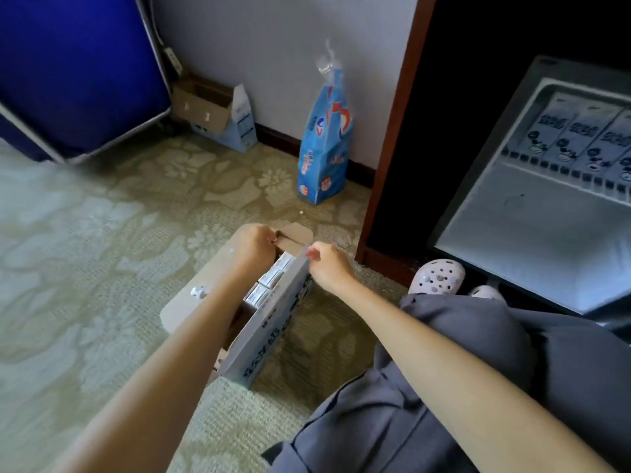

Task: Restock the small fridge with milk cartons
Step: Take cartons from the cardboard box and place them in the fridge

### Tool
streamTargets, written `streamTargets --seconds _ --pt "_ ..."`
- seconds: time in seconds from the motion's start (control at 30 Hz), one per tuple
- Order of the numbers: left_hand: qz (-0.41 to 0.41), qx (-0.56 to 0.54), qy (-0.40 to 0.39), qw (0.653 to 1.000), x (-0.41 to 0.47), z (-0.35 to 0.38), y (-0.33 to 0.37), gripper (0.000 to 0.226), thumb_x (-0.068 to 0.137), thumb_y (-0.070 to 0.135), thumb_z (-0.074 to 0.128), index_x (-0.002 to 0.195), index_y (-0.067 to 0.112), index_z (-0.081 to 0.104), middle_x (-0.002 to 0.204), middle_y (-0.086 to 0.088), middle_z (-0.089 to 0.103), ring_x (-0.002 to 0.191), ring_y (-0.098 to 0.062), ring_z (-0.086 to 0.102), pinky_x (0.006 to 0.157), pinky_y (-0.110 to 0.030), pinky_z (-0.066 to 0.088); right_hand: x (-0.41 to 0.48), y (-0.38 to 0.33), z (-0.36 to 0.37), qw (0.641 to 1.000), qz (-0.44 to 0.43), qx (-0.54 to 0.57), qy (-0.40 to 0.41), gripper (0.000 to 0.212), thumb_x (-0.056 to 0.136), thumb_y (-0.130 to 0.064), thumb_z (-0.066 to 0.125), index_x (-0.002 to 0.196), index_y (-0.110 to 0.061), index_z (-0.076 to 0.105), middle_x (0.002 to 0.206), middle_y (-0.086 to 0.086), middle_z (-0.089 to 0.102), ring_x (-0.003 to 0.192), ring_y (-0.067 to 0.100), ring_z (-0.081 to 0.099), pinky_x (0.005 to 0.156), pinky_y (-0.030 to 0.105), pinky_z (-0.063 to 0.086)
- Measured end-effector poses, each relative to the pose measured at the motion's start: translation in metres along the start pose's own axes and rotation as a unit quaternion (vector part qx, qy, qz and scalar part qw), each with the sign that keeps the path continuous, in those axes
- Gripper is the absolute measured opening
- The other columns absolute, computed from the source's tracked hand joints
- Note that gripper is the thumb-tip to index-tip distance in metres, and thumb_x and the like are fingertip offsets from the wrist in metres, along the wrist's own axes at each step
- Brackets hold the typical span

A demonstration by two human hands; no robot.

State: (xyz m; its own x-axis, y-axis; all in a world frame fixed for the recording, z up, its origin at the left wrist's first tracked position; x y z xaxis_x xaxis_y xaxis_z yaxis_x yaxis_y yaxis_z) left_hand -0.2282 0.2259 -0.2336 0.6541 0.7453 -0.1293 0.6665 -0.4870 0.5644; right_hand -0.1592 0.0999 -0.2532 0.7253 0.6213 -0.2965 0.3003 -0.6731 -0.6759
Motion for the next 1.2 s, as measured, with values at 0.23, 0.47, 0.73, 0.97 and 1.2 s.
streamTargets --seconds 0.23,0.47,0.73,0.97,1.2 --pt "-0.080 0.059 -0.100 0.990 0.001 0.043 -0.094 0.041 0.087 -0.006 0.042 0.125 0.004 0.054 0.133 -0.016 0.052 0.122 -0.031 0.049 0.097 -0.034 0.042 0.011 0.015 0.074 0.971 -0.014 -0.115 -0.211 0.050 0.096 -0.002 0.038 0.144 -0.015 0.029 0.153 0.006 0.025 0.139 0.027 0.028 0.110 0.038 0.033" --pt "0.065 0.193 -0.171 0.964 0.006 0.084 -0.131 0.059 0.092 0.000 0.042 0.147 0.011 0.022 0.157 -0.009 0.014 0.147 -0.024 0.007 0.120 -0.037 0.016 0.021 0.004 0.120 0.930 -0.121 -0.206 -0.278 0.070 0.091 0.003 0.042 0.148 -0.024 0.011 0.159 -0.006 -0.003 0.145 0.026 0.010 0.116 0.045 0.020" --pt "0.165 0.389 -0.162 0.892 0.020 0.096 -0.134 0.060 0.097 0.008 0.040 0.149 0.009 0.010 0.157 -0.015 0.011 0.147 -0.027 0.002 0.118 -0.035 0.016 0.029 0.014 0.129 0.908 -0.134 -0.282 -0.279 0.067 0.089 0.002 0.046 0.147 -0.015 0.017 0.159 0.003 0.000 0.145 0.024 0.004 0.115 0.045 0.020" --pt "0.225 0.375 -0.127 0.890 0.029 0.088 -0.117 0.035 0.061 0.019 0.084 0.092 0.013 0.069 0.085 0.000 0.069 0.088 -0.017 0.065 0.081 -0.021 0.051 0.030 0.021 0.133 0.894 -0.136 -0.304 -0.301 0.071 0.088 0.001 0.047 0.148 -0.014 0.011 0.159 0.000 -0.006 0.145 0.023 0.000 0.115 0.044 0.022" --pt "0.123 0.318 -0.205 0.918 0.026 0.052 -0.098 0.070 0.070 0.032 0.078 0.127 0.010 0.044 0.125 -0.007 0.051 0.115 -0.023 0.050 0.093 -0.031 0.044 0.033 0.019 0.132 0.897 -0.120 -0.291 -0.311 0.064 0.090 -0.005 0.046 0.147 -0.014 0.019 0.158 0.000 0.003 0.144 0.026 0.008 0.117 0.042 0.023"
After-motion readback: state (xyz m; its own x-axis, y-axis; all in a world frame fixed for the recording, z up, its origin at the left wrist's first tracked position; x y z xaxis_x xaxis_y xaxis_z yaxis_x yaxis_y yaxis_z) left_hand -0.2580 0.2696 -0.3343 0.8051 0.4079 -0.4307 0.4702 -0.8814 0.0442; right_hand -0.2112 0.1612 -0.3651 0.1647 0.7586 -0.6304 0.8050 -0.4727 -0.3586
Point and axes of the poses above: each hand's wrist, its own x-axis towards the middle knuckle, its own z-axis out of the palm, y = z × x, the point moved 5 cm from there along x, towards the middle knuckle
